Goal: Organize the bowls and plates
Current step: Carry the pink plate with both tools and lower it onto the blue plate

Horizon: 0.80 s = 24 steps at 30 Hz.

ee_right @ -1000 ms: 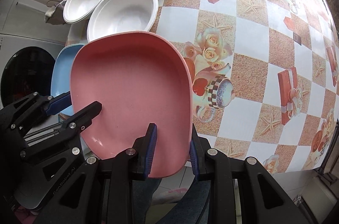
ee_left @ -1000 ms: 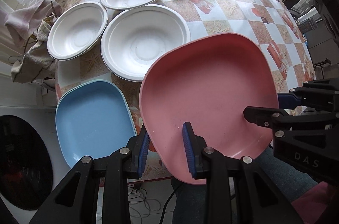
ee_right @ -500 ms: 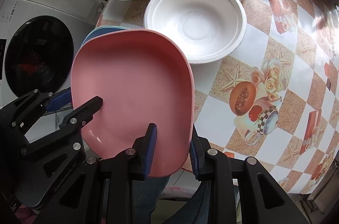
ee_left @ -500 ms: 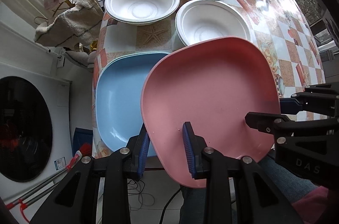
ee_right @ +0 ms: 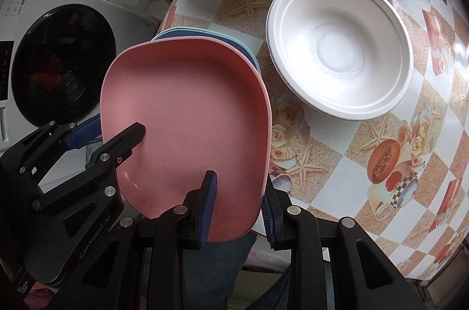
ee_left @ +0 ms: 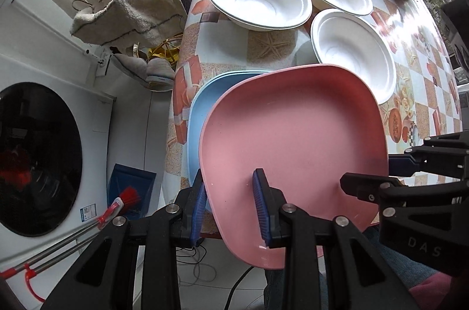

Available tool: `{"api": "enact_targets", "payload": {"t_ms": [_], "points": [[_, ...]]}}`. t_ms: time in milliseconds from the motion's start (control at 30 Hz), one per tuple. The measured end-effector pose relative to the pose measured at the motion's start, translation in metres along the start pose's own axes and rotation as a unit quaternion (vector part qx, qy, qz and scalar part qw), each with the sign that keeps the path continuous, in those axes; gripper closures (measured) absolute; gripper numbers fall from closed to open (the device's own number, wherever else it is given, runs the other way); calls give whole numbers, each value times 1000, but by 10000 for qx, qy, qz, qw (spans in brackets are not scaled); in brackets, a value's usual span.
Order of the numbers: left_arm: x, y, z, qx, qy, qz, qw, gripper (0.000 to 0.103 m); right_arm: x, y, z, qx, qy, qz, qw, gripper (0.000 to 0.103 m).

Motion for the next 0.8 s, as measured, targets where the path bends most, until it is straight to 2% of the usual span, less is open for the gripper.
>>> {"api": "enact_targets", "payload": {"t_ms": [167, 500, 533, 600, 633, 700, 733, 800], "points": [[-13, 2, 14, 79, -50, 79, 9999, 69, -3, 11, 9, -147, 273, 306, 9991, 71], [-17, 16, 19, 6, -77, 149, 9999, 68, 3, 20, 9, -243, 457, 361, 9980, 71], [-17, 17, 18, -11, -92, 151, 9998, 67, 5, 19, 8, -230, 455, 364, 9980, 71], [-18, 18, 17, -28, -129, 178, 9998, 51, 9, 16, 5, -221, 429, 401, 9980, 71], [-19, 18, 16, -6, -154, 196, 9997, 46, 11, 14, 3, -222, 418, 393, 9981, 69], [-24, 15, 16, 68, -226, 250, 9994, 41, 14, 11, 1, -215, 402, 379, 9982, 49], [-27, 13, 17, 94, -283, 207, 9993, 39, 15, 8, 0, -181, 405, 353, 9984, 43], [-33, 8, 19, 174, -425, 87, 9989, 29, 22, 1, -1, -77, 457, 355, 9983, 18]]}}
Point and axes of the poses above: each gripper's, at about its wrist camera, not at the fingertips, and y roughly the way its jaws point, x to its right, z to its top, the point moved 5 cm from there along y, roughly the way its jaws point, and after that the axes turned 5 degrees about z, right-handed, at the moved point
